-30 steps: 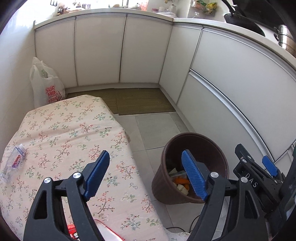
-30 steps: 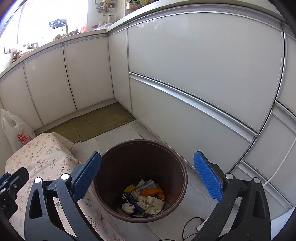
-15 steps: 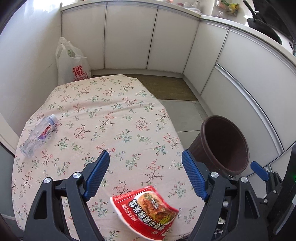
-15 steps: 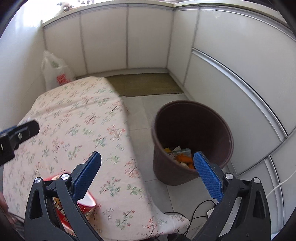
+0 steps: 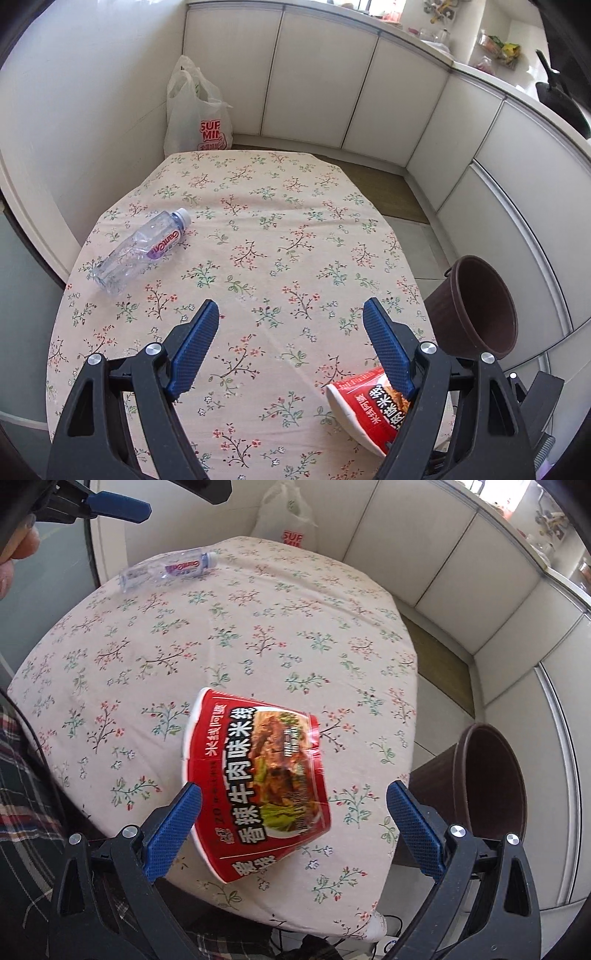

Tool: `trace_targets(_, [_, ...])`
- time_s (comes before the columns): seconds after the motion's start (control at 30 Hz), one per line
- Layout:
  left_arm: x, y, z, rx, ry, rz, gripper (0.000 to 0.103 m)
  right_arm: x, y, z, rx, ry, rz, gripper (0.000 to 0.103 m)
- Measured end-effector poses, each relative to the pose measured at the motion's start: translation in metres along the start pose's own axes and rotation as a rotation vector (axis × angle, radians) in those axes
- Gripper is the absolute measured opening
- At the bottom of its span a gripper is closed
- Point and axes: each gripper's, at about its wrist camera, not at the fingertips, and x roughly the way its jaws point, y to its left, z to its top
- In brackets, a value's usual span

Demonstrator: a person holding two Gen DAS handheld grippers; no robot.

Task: Collect trash
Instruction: 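Grasp the red noodle cup with the right tool while the left tool grasps the water bottle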

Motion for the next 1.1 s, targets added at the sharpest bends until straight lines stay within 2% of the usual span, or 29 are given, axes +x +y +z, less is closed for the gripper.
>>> trace_targets(0.13, [0.011,0.023,-0.006,-0.052,0.018,-0.021,0.078,0.011,0.017,-0.001,-0.065,0.05,0.019,0.096])
trace_targets(0.23, [0.019,0.034,-0.009,-0.068,0.039,-0.03,0.078,0.021,0.025,0.0,-0.096,0.08,0.001,0.096])
trace_targets(0.47, [0.027,0.049,-0.006,-0.114,0.056,-0.065,0.078,0.032,0.021,0.008,-0.08,0.091,-0.025,0.096])
trace_targets(0.57, [0.027,0.051,-0.004,-0.121,0.055,-0.069,0.078,0.039,0.019,0.01,-0.064,0.113,0.001,0.084])
trace_targets(0.6, [0.028,0.052,-0.003,-0.123,0.054,-0.068,0.078,0.04,0.018,0.011,-0.054,0.115,0.007,0.084])
trace_targets(0.77, [0.03,0.057,0.0,-0.138,0.055,-0.064,0.078,0.037,0.013,0.016,-0.017,0.08,0.05,0.083])
trace_targets(0.93, [0.034,0.058,0.003,-0.134,0.068,-0.05,0.078,0.037,0.01,0.025,-0.004,0.065,0.038,0.083])
trace_targets(1.1, [0.044,0.058,0.011,-0.103,0.08,-0.018,0.078,0.033,0.0,0.044,0.049,0.013,0.029,0.083])
